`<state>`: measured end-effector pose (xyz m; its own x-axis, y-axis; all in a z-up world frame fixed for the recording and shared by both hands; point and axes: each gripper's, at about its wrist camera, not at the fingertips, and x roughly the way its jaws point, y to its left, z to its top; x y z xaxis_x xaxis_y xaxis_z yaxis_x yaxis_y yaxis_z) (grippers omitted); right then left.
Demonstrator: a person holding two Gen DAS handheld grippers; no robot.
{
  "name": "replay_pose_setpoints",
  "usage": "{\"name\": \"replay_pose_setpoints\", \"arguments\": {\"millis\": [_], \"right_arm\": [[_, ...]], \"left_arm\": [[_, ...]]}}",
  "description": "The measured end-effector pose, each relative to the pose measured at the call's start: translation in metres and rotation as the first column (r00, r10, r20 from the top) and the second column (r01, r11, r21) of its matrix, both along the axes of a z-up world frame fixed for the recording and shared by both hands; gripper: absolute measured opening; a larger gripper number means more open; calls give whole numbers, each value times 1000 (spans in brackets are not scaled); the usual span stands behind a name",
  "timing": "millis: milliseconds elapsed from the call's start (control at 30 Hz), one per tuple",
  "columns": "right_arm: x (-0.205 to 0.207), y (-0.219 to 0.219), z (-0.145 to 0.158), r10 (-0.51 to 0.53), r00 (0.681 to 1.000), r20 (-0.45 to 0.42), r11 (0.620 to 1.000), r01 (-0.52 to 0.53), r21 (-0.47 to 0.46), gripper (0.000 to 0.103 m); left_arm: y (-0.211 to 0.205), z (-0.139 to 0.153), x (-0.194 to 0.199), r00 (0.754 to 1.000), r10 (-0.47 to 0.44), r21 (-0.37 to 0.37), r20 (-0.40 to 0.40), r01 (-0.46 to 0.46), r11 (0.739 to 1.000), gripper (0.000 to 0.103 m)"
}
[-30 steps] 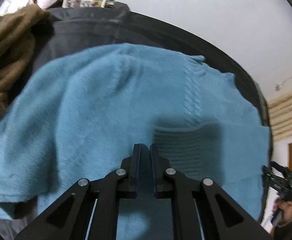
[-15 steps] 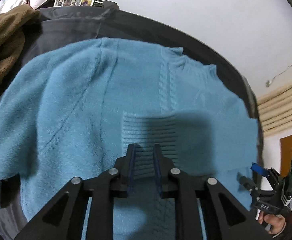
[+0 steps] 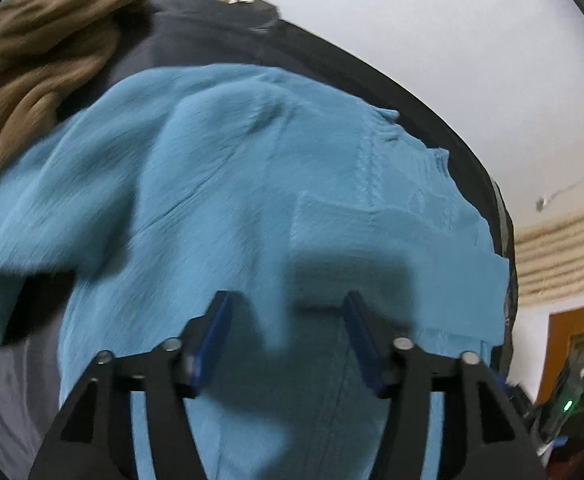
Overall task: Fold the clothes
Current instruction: 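Press the folded sleeve cuff flat with the left gripper, then grasp the other sleeve cuff beside the brown blanket with the left gripper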
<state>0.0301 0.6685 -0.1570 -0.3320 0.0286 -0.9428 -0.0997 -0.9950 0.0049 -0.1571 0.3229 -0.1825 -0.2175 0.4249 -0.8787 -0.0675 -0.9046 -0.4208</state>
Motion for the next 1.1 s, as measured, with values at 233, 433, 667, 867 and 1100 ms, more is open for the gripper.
{"name": "replay_pose_setpoints", "arguments": {"millis": [233, 433, 667, 867, 1100], "right_arm": [[25, -27, -12, 39, 999, 24, 999, -39, 25, 102], [21, -21, -11, 23, 999, 31, 999, -23, 25, 102], [17, -15, -9, 0, 1000, 24, 1000, 0, 31, 102], [19, -10, -7, -28, 999, -21, 999, 29, 38, 102], [10, -1, -5, -47, 999, 2, 998, 47, 35, 102]], "left_arm": [[-66, -1, 34, 988, 138, -44, 68, -135, 990, 81], [-135, 1, 66, 964, 253, -40, 85, -250, 967, 81], [-221, -9, 94, 907, 409, -123, 100, -396, 910, 82], [-283, -7, 110, 848, 522, -100, 98, -513, 853, 82], [-331, -5, 112, 780, 613, 69, 122, -623, 779, 82]]}}
